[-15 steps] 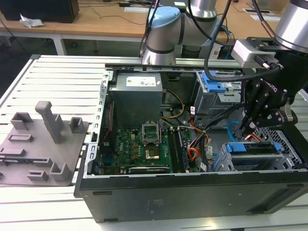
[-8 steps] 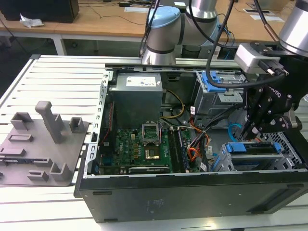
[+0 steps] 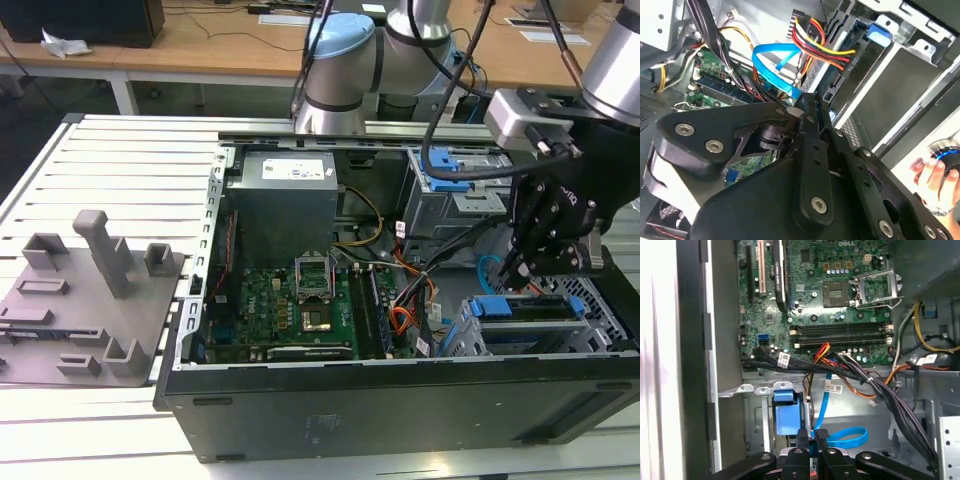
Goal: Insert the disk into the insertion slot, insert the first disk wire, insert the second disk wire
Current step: 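Insert the second disk wire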
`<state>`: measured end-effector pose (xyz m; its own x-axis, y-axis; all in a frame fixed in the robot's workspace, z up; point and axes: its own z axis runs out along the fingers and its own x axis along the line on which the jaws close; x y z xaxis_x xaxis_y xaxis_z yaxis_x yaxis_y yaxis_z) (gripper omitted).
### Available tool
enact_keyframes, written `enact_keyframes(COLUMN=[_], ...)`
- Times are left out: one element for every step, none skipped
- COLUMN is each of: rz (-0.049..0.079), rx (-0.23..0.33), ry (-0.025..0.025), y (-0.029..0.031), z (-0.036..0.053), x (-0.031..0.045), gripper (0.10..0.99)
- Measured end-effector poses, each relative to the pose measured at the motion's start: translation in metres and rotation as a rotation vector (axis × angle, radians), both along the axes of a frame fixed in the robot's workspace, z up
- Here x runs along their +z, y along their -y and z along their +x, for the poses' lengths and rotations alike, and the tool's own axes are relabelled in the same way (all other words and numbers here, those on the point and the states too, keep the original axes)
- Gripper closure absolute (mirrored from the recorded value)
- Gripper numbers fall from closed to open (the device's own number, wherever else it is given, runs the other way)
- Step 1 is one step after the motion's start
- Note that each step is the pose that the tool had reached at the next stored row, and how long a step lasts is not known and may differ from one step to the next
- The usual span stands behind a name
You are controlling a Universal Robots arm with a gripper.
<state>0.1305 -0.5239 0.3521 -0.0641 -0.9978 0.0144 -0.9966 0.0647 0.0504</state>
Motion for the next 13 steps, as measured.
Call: enact_keyframes(rz=[0.003, 0.004, 0.004, 0.005, 0.005, 0.005, 0.005, 0.005, 0.005, 0.005, 0.005, 0.005, 0.004], rx=[0.0, 0.0, 0.0, 0.0, 0.0, 0.0, 0.0, 0.0, 0.0, 0.0, 0.0, 0.0, 0.0], ry=[-0.0005, -0.0009, -0.001, -0.0012, -0.0018, -0.0022, -0.0026, -0.0028, -0.003, -0.0033, -0.0034, -0.0035, -0.0036], y=[0.0024, 0.0048, 0.0066, 0.0083, 0.0095, 0.0097, 0.0098, 0.0098, 0.0098, 0.0098, 0.0098, 0.0098, 0.0101], z=[0.0015, 0.0024, 0.0028, 0.0034, 0.0047, 0.0057, 0.0079, 0.0093, 0.0107, 0.0129, 0.0145, 0.0156, 0.0166], x=[-0.0005, -0.001, -0.0015, -0.0019, -0.0028, -0.0036, -0.0047, -0.0053, -0.0058, -0.0064, -0.0069, -0.0074, -0.0083], gripper=[0.922, 0.922, 0.922, 0.922, 0.922, 0.922, 0.922, 0.922, 0.922, 0.922, 0.922, 0.922, 0.922])
